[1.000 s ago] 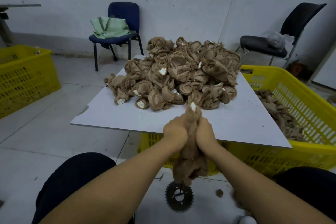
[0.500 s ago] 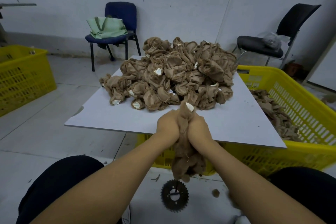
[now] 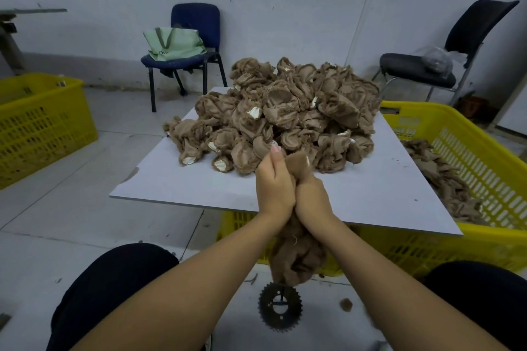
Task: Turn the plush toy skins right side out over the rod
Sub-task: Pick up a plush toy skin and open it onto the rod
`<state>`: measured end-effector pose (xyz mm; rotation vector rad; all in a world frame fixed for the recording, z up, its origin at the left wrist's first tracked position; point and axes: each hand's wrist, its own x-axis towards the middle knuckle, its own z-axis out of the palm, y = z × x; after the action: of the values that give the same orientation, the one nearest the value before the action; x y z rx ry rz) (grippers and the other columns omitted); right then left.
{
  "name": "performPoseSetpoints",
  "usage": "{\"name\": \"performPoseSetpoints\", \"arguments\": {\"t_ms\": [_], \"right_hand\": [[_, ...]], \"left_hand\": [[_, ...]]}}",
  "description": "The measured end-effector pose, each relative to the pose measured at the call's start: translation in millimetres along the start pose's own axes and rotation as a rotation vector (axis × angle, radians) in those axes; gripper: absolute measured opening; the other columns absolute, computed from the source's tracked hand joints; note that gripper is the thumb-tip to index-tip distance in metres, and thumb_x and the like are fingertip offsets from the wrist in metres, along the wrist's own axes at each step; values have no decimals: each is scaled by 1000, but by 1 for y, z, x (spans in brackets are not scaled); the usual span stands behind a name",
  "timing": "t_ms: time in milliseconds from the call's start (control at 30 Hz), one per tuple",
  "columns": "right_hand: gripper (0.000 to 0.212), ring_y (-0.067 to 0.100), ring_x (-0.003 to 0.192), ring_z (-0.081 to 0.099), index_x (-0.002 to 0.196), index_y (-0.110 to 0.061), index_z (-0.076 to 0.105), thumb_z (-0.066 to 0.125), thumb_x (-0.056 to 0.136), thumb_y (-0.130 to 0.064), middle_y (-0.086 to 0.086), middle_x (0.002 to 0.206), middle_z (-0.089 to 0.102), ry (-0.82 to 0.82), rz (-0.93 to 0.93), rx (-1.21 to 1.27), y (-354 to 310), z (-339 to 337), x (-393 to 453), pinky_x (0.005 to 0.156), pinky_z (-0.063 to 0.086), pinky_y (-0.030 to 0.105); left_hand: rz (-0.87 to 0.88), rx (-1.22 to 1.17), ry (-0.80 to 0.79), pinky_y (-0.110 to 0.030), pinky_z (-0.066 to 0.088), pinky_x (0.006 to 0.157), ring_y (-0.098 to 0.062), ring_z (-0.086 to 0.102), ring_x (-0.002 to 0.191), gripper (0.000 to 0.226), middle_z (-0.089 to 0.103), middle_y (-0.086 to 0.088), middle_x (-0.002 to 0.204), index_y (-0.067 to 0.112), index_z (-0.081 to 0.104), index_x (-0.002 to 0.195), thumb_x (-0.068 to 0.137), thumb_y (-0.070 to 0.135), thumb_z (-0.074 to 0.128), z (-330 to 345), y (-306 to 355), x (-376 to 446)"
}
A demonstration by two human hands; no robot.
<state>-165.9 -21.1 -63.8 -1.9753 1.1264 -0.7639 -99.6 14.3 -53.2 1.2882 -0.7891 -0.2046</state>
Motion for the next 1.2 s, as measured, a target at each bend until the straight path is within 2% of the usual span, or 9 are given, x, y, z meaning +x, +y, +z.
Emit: {"name": "performPoseSetpoints", "arguments": {"t_ms": [100,233,367,533,733,800,933,1067,1200], "right_hand": [[22,27,76,60,78,-14,54,45,98,-15,8,81,62,51,-1,-100,-5,-7,13,62,47,39],[23,24,77,62,81,-14,57,49,99,-27,3,80,62,42,-32,-134,-1,-5,16,64,50,36],[25,28,85,64,84,-12,55,46,103,-25,5,83,60,-50,87,-195,19,4,4,69,49,35],[28,28,77,64,81,-8,61,48,99,-25,10,80,66,107,-16,-1,-11,-18,26,63,51,38],[24,26,84,59,82,-12,51,42,103,-20,13,97,63,-33,91,-239,-1,-5,3,71,48,38],[22,27,87,59,83,-11,49,41,103,-18,13,98,61,-39,93,-220,0,-8,3,71,47,38],[30,27,75,60,80,-8,56,46,100,-27,10,80,62,105,-69,-61,-29,-21,23,63,48,40],[29,28,78,62,81,-11,57,47,101,-28,10,82,64,50,-14,-162,-17,-12,19,68,52,42],[27,34,91,64,93,-4,60,44,103,-23,16,95,65,0,133,-128,4,-6,15,79,55,47]], "left_hand": [[-118,-115,143,-18,29,43,0,32,43,50,35,14,44,18,34,61,109,31,35,3,-2,6],[-342,-168,79,-29,41,59,-13,52,59,46,53,-6,64,6,55,73,109,29,38,5,-23,7],[-364,-16,-31,-33,46,67,-18,59,65,51,58,-12,65,1,60,73,109,29,39,9,-33,-3],[-411,-283,92,-33,53,69,-21,66,75,52,66,-16,76,2,66,77,108,36,40,10,-6,20],[-755,-342,-10,-30,40,63,-18,46,68,38,46,-8,69,12,51,70,105,15,35,7,-19,-7],[-743,-343,19,-28,41,62,-18,47,68,38,46,-7,68,12,51,70,105,15,36,6,-14,-2],[-635,-406,68,-32,48,85,-22,56,89,38,56,-13,88,9,61,92,107,29,33,8,2,16],[-710,-287,10,-31,39,68,-23,47,79,37,43,-8,75,10,49,78,108,23,31,4,-11,5],[-777,-332,49,-32,40,71,-22,48,77,41,47,-7,72,14,49,70,107,18,33,7,-8,-2]]}}
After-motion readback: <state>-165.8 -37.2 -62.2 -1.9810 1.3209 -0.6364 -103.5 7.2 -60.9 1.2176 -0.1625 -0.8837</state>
